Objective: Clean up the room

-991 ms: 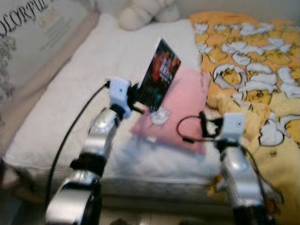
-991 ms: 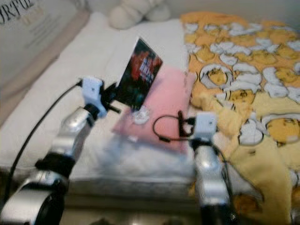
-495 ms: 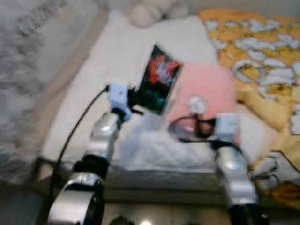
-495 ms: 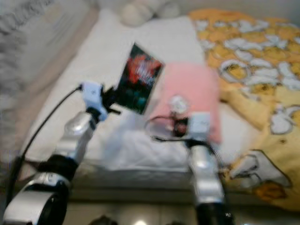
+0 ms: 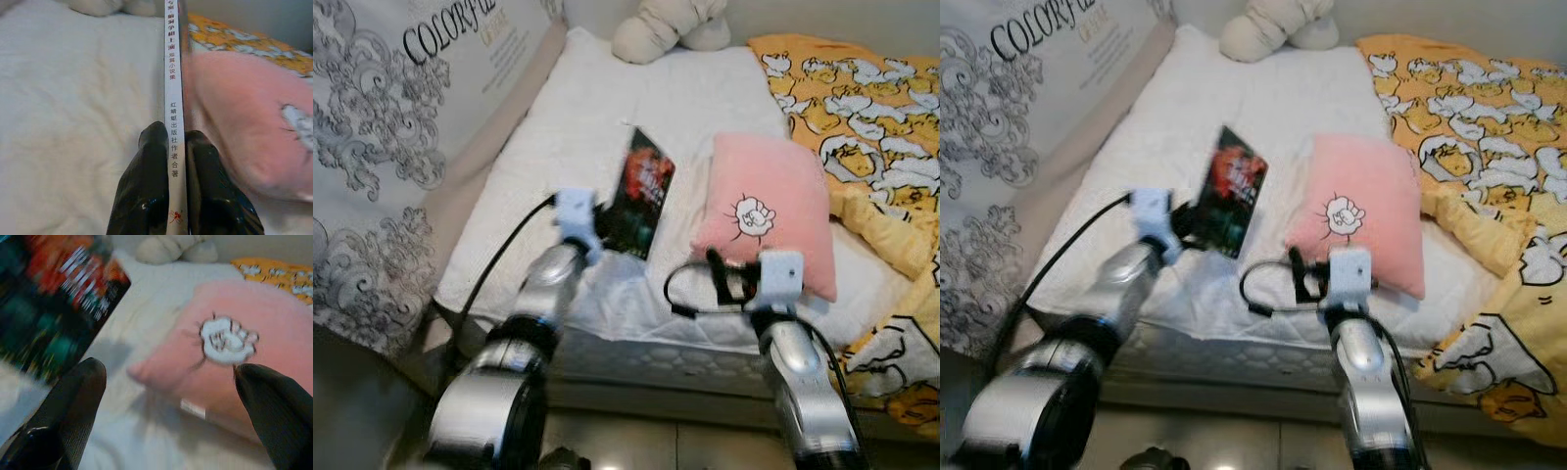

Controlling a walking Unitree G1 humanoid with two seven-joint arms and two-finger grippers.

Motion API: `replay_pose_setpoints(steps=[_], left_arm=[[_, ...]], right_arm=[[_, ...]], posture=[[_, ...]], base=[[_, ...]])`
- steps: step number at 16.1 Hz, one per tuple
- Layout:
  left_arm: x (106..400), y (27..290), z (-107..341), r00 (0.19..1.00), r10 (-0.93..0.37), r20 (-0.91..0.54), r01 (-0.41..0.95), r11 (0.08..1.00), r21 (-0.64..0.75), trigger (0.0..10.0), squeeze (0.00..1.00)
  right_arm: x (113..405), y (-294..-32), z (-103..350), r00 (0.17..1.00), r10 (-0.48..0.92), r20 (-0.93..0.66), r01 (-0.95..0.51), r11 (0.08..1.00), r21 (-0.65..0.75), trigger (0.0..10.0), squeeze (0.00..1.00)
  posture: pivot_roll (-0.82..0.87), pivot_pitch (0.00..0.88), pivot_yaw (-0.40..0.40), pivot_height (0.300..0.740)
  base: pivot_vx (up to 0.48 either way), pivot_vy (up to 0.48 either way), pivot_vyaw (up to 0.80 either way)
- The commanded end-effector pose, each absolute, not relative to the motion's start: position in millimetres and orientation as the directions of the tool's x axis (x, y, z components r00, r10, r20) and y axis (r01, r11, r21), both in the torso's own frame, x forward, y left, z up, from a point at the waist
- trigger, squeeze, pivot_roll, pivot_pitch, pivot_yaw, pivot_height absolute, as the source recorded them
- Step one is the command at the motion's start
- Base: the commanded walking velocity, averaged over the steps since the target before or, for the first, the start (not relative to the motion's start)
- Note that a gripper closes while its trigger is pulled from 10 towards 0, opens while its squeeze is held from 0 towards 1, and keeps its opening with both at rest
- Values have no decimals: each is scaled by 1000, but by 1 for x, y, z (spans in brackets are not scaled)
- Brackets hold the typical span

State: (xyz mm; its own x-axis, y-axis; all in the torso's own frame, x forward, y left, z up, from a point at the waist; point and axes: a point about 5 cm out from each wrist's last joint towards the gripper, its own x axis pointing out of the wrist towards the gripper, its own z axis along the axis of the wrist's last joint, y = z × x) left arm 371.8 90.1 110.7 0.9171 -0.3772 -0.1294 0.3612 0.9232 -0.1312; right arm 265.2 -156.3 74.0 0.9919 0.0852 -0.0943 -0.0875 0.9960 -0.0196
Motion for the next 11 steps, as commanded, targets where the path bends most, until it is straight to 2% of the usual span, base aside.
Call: replay_pose_setpoints(steps=[1, 3, 7, 9, 11], left_arm=[[381, 79, 129, 913, -397, -98, 380, 912, -153, 10000, 0], [386, 71, 133, 913, -386, -129, 340, 899, -276, 10000, 0], [384, 62, 125, 913, -348, -212, 239, 879, -412, 10000, 0], [383, 86, 111, 929, -222, -295, 89, 910, -404, 10000, 0], [387, 119, 113, 948, -100, -303, -10, 940, -341, 10000, 0]], right_arm=[[258, -158, 78, 990, 108, -96, -111, 993, -29, 10000, 0], [239, -158, 76, 983, 137, -119, -142, 989, -33, 10000, 0], [194, -166, 82, 969, 150, -195, -161, 986, -38, 10000, 0], [170, -167, 84, 951, 170, -259, -188, 981, -45, 10000, 0], [155, -171, 84, 936, 173, -307, -198, 979, -52, 10000, 0]], posture=[[-71, 0, -36, 740], [-103, 0, -43, 740], [-243, 19, -81, 740], [-291, 67, -107, 740], [-303, 92, -127, 740]], base=[[0, 0, 0], [0, 0, 0], [0, 0, 0], [0, 0, 0], [0, 0, 0]])
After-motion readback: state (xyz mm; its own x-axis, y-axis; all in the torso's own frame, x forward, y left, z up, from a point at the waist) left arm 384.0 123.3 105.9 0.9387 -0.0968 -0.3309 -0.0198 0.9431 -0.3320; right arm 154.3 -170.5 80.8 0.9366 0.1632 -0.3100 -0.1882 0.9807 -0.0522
